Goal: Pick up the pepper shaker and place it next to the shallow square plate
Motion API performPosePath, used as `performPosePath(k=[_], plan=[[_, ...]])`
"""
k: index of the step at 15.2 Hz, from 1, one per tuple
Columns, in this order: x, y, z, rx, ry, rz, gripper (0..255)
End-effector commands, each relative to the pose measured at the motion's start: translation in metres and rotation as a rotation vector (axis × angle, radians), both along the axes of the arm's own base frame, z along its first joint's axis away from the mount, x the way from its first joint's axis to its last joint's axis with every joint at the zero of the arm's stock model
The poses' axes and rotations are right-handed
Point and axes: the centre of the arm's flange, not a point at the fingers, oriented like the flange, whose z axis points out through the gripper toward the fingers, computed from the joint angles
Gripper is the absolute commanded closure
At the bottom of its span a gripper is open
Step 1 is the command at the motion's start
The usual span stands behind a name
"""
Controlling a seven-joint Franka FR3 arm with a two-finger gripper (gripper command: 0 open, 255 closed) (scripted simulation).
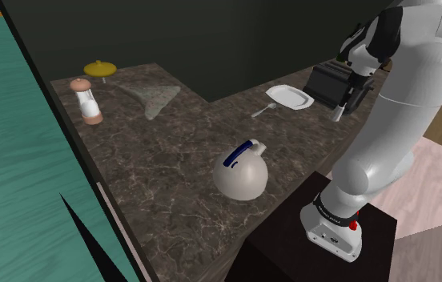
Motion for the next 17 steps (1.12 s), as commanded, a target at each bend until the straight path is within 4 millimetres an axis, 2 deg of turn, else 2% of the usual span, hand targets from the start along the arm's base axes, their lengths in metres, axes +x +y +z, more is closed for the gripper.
performPosePath(k=[1, 6, 7, 12, 16, 17], plan=[[0.000, 0.000, -0.001, 0.000, 0.000, 0.000, 255], [0.000, 0.000, -0.001, 0.000, 0.000, 0.000, 255], [0.000, 0.000, -0.001, 0.000, 0.000, 0.000, 0], [0.000, 0.000, -0.001, 0.000, 0.000, 0.000, 0], [-0.001, 0.000, 0.049, 0.000, 0.000, 0.000, 0], [-0.001, 0.000, 0.049, 0.000, 0.000, 0.000, 0]])
